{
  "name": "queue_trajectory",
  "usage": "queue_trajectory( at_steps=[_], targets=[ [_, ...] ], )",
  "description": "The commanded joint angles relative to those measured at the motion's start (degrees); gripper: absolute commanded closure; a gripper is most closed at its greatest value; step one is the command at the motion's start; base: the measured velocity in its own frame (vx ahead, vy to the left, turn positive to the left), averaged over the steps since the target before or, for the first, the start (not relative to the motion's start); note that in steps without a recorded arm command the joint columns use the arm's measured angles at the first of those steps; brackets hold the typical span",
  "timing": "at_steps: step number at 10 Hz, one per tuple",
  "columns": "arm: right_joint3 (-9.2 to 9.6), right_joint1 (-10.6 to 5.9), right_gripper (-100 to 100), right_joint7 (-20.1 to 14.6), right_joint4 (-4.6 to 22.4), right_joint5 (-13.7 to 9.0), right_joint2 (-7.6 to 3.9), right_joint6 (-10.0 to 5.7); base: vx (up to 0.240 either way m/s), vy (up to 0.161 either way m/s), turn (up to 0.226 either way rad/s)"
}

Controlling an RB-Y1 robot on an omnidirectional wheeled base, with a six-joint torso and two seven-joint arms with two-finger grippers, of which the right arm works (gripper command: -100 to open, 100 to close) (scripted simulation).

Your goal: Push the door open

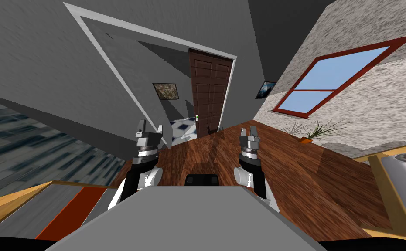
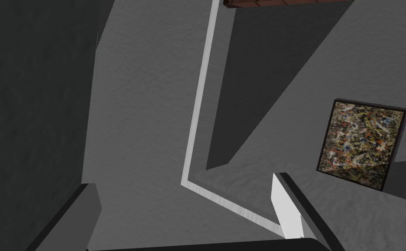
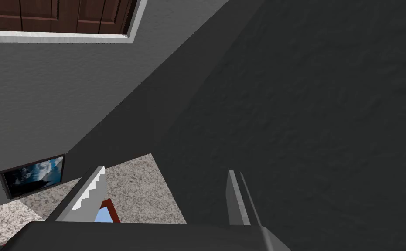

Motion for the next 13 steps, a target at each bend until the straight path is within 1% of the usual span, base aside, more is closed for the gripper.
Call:
queue_trajectory(
  at_steps=[1,3,4,6,7,10,11,13],
  targets=[
    [-0.22,-0.74,-100,-0.1,2.0,-0.2,-0.67,-0.37,0.054,0.014,0.128],
    [-0.38,-1.26,-100,-0.2,3.5,-0.4,-1.09,-0.63,0.073,0.008,0.075],
    [-0.53,-1.78,-100,-0.3,4.9,-0.6,-1.51,-0.89,0.084,-0.002,0.097],
    [-0.74,-2.50,-100,-0.4,6.9,-0.8,-2.01,-1.25,0.088,0.006,0.084],
    [-0.97,-3.24,-100,-0.5,8.9,-1.1,-2.53,-1.62,0.095,0.007,0.145],
    [-1.36,-4.55,-100,-0.8,12.5,-1.5,-3.34,-2.28,0.092,0.009,0.103],
    [-1.63,-5.49,-100,-0.9,15.1,-1.8,-3.90,-2.74,0.107,-0.003,0.213],
    [-1.94,-6.52,-100,-1.1,17.9,-2.1,-4.47,-3.26,0.130,-0.002,0.118]
  ],
)
